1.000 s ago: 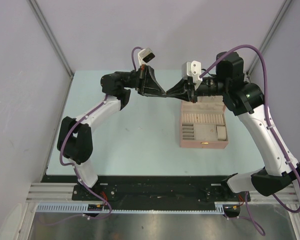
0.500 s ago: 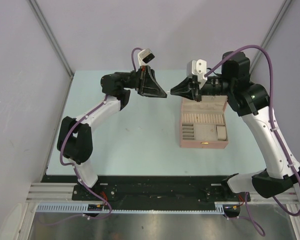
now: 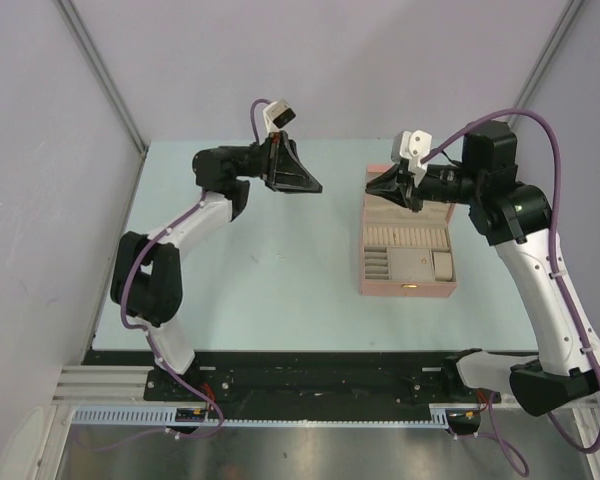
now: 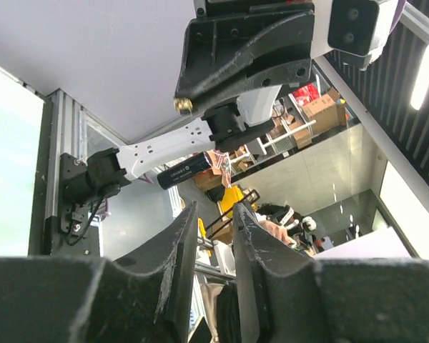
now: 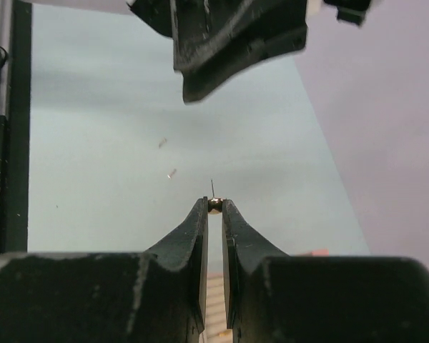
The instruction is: Organize the mixed jewelry
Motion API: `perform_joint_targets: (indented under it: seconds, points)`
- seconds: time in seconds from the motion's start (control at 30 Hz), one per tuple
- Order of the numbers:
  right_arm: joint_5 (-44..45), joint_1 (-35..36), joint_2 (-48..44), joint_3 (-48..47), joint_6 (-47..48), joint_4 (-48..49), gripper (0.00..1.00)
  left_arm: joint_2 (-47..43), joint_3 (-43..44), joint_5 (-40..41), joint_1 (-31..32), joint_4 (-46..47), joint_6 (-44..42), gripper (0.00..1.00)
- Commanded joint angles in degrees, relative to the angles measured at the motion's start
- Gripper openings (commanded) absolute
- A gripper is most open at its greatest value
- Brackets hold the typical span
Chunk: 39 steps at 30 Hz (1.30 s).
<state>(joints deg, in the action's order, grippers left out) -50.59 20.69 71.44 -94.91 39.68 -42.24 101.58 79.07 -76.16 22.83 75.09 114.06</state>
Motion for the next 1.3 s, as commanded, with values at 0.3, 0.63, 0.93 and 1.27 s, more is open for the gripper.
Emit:
perform_joint_targets:
  seconds: [0.3,0.63,0.93,1.27]
  points:
    - [8.39,-7.94,-0.34,4.82,4.18,-10.4,0.01,-9.12,10.53,9.08,-3.67,-90.52,-83.36,0.33]
    - [23.23,-8.56,4.22,6.94,3.48,-20.24,0.03,-7.71,11.37,31.4,-4.2,-107.51,-98.84,0.36]
    - [33.88,-8.56,7.22,8.95,2.07,-27.89,0.02,-10.08,3.64,44.42,-3.93,-104.1,-104.74,0.4]
    - [38.63,-8.47,12.05,14.31,-1.01,-29.22,0.02,-12.37,-1.98,51.37,-3.67,-100.58,-107.64,0.44]
